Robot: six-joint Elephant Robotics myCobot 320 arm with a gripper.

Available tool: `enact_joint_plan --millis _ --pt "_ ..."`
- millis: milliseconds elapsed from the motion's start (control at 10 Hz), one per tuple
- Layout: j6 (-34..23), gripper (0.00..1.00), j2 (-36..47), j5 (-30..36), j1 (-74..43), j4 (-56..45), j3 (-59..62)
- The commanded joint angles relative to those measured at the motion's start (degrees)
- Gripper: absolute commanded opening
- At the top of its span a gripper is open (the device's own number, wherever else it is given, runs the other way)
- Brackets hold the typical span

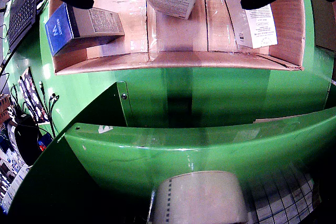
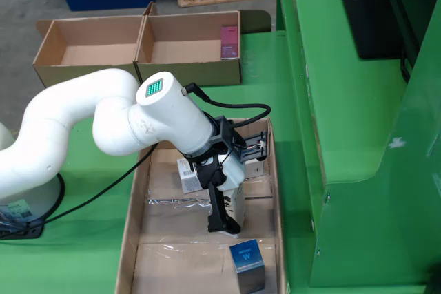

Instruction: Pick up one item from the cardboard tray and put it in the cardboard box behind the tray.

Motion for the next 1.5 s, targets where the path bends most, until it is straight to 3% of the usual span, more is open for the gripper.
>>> enact_joint_plan --millis 0,700,1400 --pt "0.1 0.70 1.6 0.1 -0.3 0.6 1.2" --pt "0.1 0.00 1.6 0.1 -0.3 0.6 1.2" --pt "0.1 0.00 1.6 0.1 -0.3 0.6 1.2"
